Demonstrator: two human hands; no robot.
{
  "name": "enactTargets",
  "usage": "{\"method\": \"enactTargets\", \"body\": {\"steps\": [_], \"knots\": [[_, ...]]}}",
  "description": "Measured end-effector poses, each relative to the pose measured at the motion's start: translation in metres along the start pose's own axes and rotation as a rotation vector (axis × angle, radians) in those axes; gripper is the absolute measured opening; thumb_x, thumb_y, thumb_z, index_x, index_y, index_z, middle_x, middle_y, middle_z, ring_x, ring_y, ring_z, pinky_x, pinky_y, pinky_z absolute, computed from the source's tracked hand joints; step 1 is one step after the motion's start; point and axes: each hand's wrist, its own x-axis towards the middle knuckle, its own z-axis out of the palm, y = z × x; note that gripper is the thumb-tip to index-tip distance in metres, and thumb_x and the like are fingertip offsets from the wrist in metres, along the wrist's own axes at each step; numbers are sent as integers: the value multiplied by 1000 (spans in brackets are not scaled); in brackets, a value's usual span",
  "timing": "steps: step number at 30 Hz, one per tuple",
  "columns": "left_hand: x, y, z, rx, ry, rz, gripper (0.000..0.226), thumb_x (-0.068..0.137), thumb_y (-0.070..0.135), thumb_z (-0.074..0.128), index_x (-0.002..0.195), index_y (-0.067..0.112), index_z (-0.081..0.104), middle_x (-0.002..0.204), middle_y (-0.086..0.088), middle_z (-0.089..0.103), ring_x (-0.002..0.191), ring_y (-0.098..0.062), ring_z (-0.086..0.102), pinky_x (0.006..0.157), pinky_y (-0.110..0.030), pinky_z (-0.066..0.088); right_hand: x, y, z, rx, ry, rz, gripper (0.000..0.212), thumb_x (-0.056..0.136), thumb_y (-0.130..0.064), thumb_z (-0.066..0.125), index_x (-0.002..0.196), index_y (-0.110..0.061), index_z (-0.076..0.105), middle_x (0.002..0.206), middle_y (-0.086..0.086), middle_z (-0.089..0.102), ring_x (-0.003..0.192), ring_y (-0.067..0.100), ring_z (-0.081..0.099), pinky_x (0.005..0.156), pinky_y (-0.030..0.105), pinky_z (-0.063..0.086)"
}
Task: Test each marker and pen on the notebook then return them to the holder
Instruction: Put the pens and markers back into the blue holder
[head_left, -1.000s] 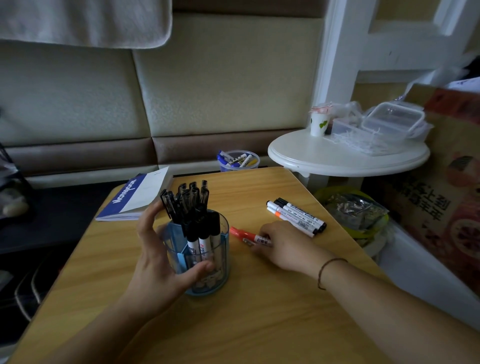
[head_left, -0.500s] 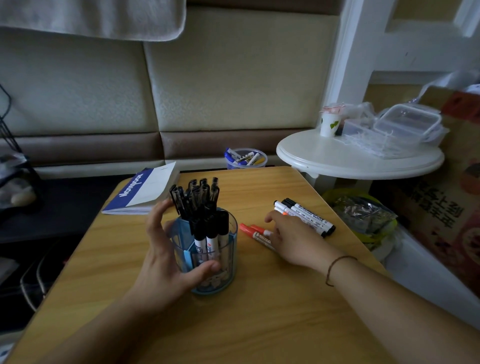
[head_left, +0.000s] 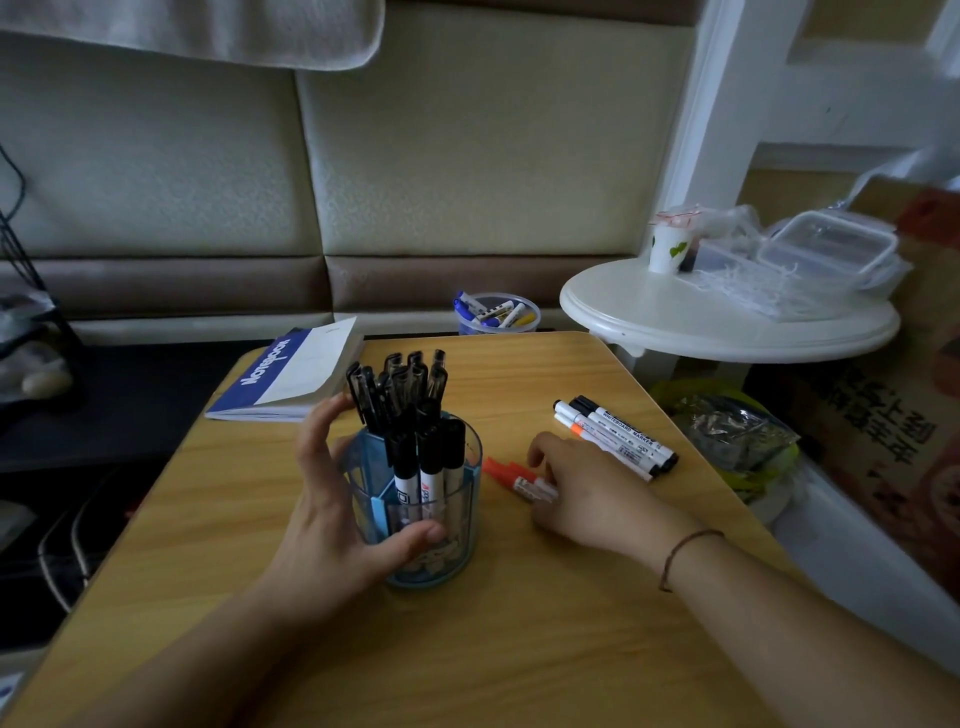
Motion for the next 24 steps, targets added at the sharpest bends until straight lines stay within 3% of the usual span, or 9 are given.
{"method": "enactTargets", "body": {"steps": [6, 8, 10, 12, 15, 18, 21, 24], "knots": [[0, -4, 2, -16, 23, 43, 107, 72, 70, 68, 145, 34, -2, 150, 31, 13, 132, 7, 40, 99, -7, 39, 0, 11, 9, -123, -24, 8, 23, 91, -15, 52, 114, -21, 51, 108, 1, 59, 91, 19, 59, 77, 37, 53], [-1, -7, 1, 24, 50, 89, 108, 72, 70, 67, 146, 30, -1, 153, 19, 12, 137, -1, 36, 105, -21, 43, -4, 14, 5, 26, 23, 11, 24, 96, -20, 51, 119, -24, 53, 108, -1, 62, 91, 18, 60, 78, 35, 53], [3, -7, -2, 131, 102, 174, 109, 74, 70, 66, 145, 14, 5, 152, -7, 16, 141, -28, 30, 110, -47, 39, -9, 12, -5, 220, 114, 7, 19, 98, -31, 52, 117, -26, 53, 99, -6, 62, 86, 13, 58, 72, 29, 48], [6, -1, -4, 246, 172, 344, 102, 76, 64, 66, 137, -4, 21, 145, -18, 20, 136, -44, 26, 109, -57, 32, -20, 11, -17, 299, 193, -39, 15, 95, -40, 57, 105, -29, 53, 87, -15, 55, 79, 6, 53, 63, 20, 39], [11, 25, -5, 389, 197, 758, 78, 75, 48, 71, 128, 7, 32, 146, -7, 27, 134, -29, 29, 99, -56, 35, -44, 7, -29, 184, 102, -144, 26, 85, -43, 69, 102, -29, 55, 87, -15, 52, 85, 9, 55, 64, 22, 40], [8, 62, 14, 599, -56, 976, 49, 86, 35, 66, 127, 14, 50, 134, -12, 46, 121, -33, 47, 96, -56, 40, -64, 8, -25, 21, -113, -172, 37, 82, -32, 73, 111, -34, 50, 96, -12, 53, 92, 12, 55, 71, 27, 44], [-1, 81, 40, 674, -420, 861, 42, 94, 29, 56, 130, 8, 55, 127, -18, 58, 109, -35, 61, 85, -46, 54, -77, 12, -11, 63, -168, -241, 40, 77, -33, 78, 108, -34, 53, 105, -12, 61, 98, 12, 59, 81, 29, 48], [-11, 86, 59, 782, -571, 478, 58, 94, 48, 46, 143, 17, 38, 133, -11, 54, 109, -29, 62, 73, -37, 59, -86, 20, 5, 134, -62, -301, 50, 76, -32, 79, 121, -25, 59, 116, -5, 65, 103, 11, 59, 80, 24, 44]]}}
